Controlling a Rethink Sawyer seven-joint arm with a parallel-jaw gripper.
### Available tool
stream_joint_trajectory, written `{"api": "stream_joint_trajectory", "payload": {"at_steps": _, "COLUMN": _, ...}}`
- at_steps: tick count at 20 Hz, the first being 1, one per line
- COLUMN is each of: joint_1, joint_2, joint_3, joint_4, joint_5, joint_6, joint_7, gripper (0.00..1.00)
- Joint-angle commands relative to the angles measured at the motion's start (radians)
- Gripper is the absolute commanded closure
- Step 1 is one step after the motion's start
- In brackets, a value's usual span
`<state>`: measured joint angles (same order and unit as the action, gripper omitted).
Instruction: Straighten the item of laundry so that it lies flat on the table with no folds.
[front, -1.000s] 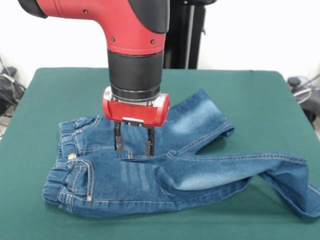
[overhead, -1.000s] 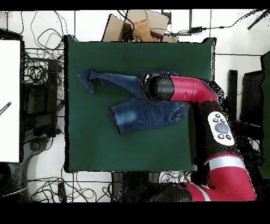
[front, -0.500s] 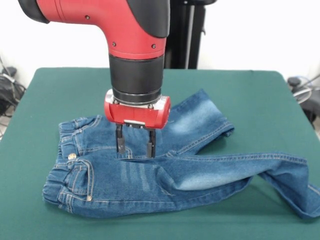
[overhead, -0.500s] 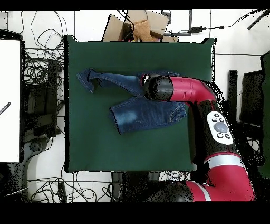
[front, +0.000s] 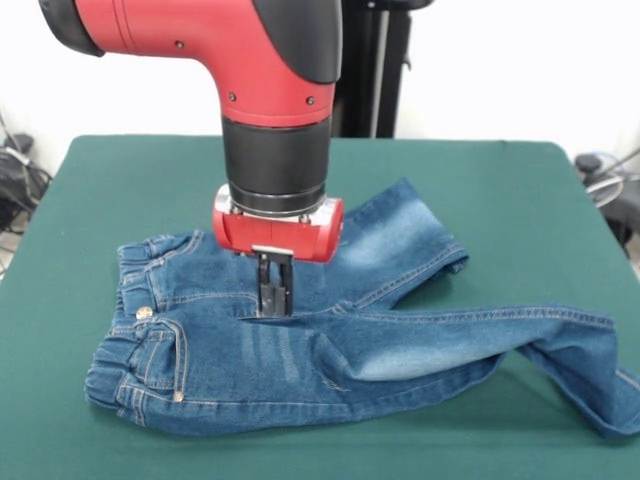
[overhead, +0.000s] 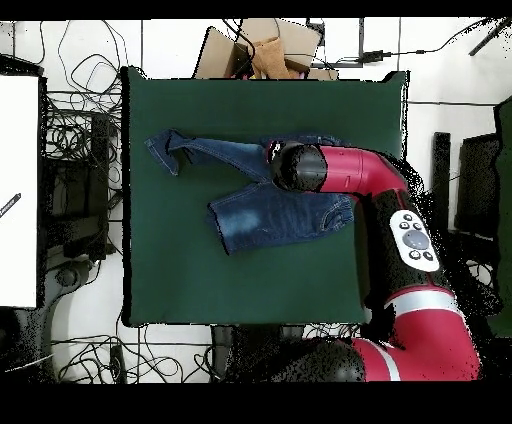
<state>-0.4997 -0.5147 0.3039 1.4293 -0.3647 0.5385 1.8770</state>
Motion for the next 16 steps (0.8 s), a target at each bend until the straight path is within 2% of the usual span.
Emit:
{"api": "stream_joint_trajectory", "payload": {"at_steps": 1, "joint_1": 0.012, "joint_2": 0.042, "joint_3": 0.062, "joint_4": 0.012, "joint_5": -0.063, "joint_6": -0.071, "joint_7": -0.055, "gripper": 1.00}}
{"api": "stream_joint_trajectory", "payload": {"at_steps": 9, "joint_1": 0.029, "joint_2": 0.051, "joint_3": 0.044, "joint_4": -0.008, "joint_5": -0.059, "joint_6": -0.088, "joint_7": -0.020, "gripper": 1.00}}
{"api": "stream_joint_trajectory", "payload": {"at_steps": 16, "joint_1": 0.032, "joint_2": 0.126, "joint_3": 0.044, "joint_4": -0.093, "joint_5": -0.086, "joint_6": -0.090, "joint_7": -0.068, "gripper": 1.00}}
